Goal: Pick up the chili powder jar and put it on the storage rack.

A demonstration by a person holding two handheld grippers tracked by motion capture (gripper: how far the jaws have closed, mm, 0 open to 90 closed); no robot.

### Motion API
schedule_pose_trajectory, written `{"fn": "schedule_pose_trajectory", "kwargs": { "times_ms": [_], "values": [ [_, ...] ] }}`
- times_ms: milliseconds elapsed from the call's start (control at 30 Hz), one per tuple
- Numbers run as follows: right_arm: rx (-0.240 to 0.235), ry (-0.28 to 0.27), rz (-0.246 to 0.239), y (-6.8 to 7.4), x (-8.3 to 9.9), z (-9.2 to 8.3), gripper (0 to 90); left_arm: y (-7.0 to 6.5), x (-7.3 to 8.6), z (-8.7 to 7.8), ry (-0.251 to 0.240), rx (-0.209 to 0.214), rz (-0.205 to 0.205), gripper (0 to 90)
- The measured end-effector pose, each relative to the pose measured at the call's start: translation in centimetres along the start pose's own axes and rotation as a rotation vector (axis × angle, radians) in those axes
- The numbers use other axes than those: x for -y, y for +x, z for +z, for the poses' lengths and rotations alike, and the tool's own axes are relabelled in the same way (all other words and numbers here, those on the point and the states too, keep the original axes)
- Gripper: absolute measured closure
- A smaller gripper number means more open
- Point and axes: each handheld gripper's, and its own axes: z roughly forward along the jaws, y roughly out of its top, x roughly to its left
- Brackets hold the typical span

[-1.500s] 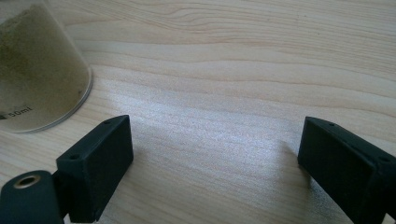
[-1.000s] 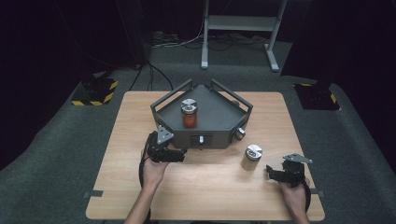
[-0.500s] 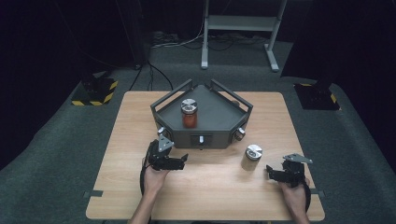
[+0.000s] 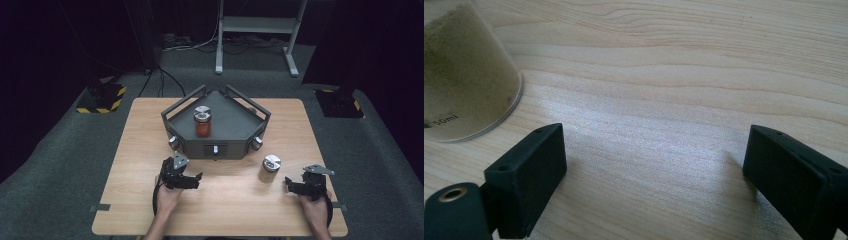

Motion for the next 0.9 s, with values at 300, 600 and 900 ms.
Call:
{"fn": "schedule_pose_trajectory", "kwargs": {
  "times_ms": [300, 600, 900],
  "values": [
    [0.0, 0.0, 0.0, 0.0, 0.0, 0.0, 10.3, -0.1, 0.7, 0.8, 0.021, -0.004, -0.011, 4.7],
    [0.0, 0.0, 0.0, 0.0, 0.0, 0.0, 10.3, -0.2, 1.0, 1.6, 0.037, -0.012, -0.018, 4.8],
    [0.0, 0.0, 0.0, 0.0, 0.0, 0.0, 10.2, -0.5, 0.9, 2.0, 0.042, -0.023, -0.017, 4.9]
  ]
}}
